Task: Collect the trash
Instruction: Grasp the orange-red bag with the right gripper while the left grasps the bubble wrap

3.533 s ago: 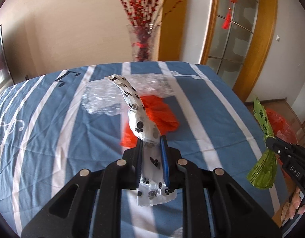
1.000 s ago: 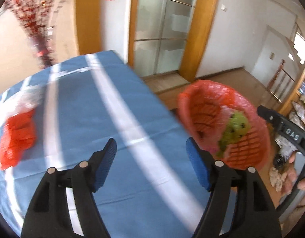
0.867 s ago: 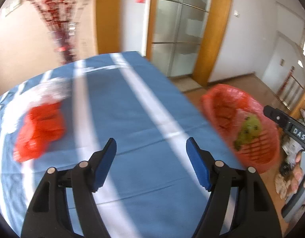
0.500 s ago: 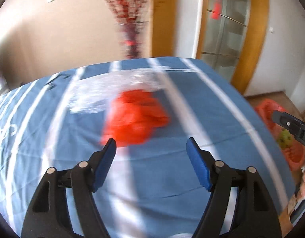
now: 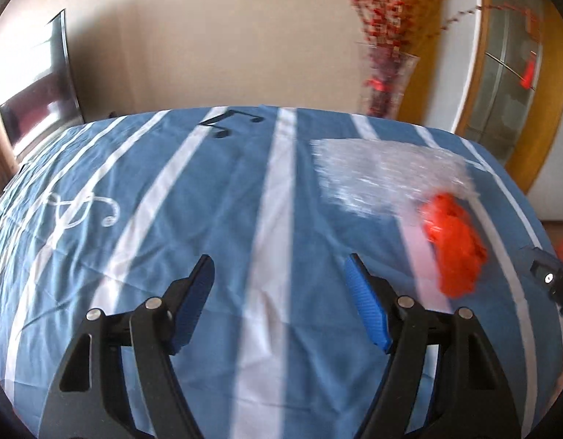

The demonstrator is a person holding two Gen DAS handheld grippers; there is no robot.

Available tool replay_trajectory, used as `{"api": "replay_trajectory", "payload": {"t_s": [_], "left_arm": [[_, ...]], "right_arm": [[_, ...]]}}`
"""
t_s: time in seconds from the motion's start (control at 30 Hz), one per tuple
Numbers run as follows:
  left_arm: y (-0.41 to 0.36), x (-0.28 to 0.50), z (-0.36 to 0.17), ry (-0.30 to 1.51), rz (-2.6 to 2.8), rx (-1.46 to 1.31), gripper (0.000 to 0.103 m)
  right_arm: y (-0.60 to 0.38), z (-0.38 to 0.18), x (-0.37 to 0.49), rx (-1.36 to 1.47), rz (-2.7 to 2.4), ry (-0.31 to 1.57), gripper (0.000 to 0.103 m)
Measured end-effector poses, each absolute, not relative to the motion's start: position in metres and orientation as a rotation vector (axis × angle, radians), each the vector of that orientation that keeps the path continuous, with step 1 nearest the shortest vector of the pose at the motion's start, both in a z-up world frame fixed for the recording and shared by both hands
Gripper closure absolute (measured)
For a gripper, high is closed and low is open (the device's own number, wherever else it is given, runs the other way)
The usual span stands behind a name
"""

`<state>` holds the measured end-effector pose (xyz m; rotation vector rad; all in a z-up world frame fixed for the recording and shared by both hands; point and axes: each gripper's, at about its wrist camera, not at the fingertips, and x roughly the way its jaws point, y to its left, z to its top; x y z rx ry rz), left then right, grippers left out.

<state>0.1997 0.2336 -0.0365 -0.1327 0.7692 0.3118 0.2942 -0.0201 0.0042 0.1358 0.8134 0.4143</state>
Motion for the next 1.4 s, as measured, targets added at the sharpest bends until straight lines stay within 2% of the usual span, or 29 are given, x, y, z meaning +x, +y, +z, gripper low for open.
{"api": "replay_trajectory", "payload": {"t_s": [0.23,0.3,0.33,0.37,0.47,0.93,1.0,1.27,1.4], "left_arm": [[0.255,0.209,-0.043,0.790,0.325,-0.161,0.031],[0.256,0.213,-0.044,0.794,0.319,-0.172,0.031],[0.256,0.214,-0.045,0.795,0.315,-0.177,0.031],[0.256,0.215,-0.045,0.795,0.310,-0.183,0.031],[0.253,0.218,-0.044,0.789,0.299,-0.192,0.031],[0.187,0.264,-0.024,0.752,0.166,-0.132,0.027],[0.171,0.282,-0.024,0.758,0.133,-0.106,0.023],[0.137,0.352,-0.051,0.854,0.176,0.022,0.018],[0.141,0.365,-0.067,0.931,0.180,-0.024,0.016]], "right_arm": [[0.019,-0.015,0.322,0.132,0.398,0.877,0.048],[0.023,-0.023,0.328,0.106,0.386,0.902,0.063],[0.023,-0.027,0.330,0.094,0.386,0.923,0.076],[0.022,-0.029,0.330,0.088,0.383,0.918,0.085],[0.013,-0.029,0.324,0.071,0.390,0.911,0.095],[-0.117,-0.009,0.269,0.044,0.173,0.818,0.097],[-0.137,-0.008,0.267,0.073,0.140,0.816,0.097],[-0.180,-0.011,0.265,0.123,0.095,0.820,0.097],[-0.192,-0.010,0.265,0.144,0.100,0.817,0.097]]}}
